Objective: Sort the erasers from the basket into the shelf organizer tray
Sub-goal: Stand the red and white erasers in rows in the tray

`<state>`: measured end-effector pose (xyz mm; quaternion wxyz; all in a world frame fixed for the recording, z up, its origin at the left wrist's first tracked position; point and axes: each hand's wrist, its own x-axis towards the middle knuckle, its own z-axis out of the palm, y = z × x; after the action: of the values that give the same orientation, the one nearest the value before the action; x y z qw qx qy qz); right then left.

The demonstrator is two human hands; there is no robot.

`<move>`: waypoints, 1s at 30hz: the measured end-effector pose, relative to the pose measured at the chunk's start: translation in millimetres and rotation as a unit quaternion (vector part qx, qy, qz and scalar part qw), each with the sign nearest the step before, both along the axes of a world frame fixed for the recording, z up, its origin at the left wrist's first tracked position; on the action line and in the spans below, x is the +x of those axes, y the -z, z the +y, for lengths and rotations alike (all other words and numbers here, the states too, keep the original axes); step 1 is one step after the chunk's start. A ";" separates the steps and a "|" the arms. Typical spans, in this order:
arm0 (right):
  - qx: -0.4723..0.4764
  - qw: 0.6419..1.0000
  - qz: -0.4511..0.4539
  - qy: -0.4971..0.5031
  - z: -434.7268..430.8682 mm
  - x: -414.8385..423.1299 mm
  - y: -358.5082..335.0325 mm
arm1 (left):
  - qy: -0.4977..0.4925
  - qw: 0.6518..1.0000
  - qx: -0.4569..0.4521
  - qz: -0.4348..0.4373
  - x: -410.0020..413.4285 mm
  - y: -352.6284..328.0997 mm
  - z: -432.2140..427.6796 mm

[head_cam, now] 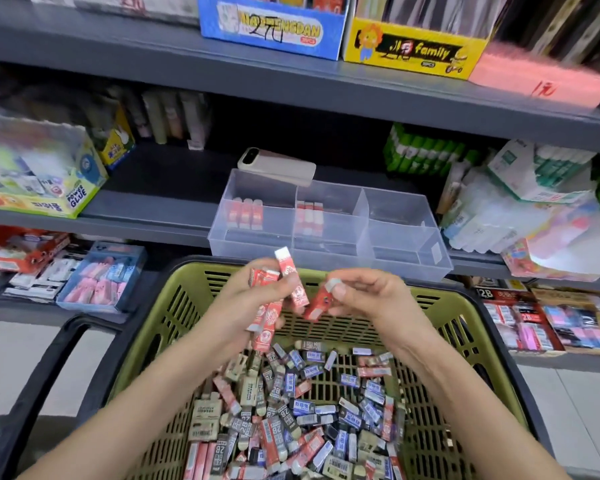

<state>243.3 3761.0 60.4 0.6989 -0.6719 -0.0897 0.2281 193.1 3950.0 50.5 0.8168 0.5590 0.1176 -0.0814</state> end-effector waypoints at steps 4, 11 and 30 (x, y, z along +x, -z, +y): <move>-0.018 0.989 -0.137 0.050 37.6 27.1 -30.2 | -0.073 0.991 0.008 -0.108 10.2 -29.0 29.4; -0.201 0.936 -0.243 0.154 106.3 115.8 -29.7 | -0.194 0.960 0.099 -0.175 39.0 -46.5 61.5; -0.667 0.446 -0.561 -0.204 117.5 151.9 -32.3 | -0.128 0.984 0.028 -0.118 72.5 -34.1 85.1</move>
<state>395.2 3878.5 92.7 -0.2336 -0.8754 -0.4170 -0.0727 265.6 4035.0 84.6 0.8128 0.5674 0.0928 0.0938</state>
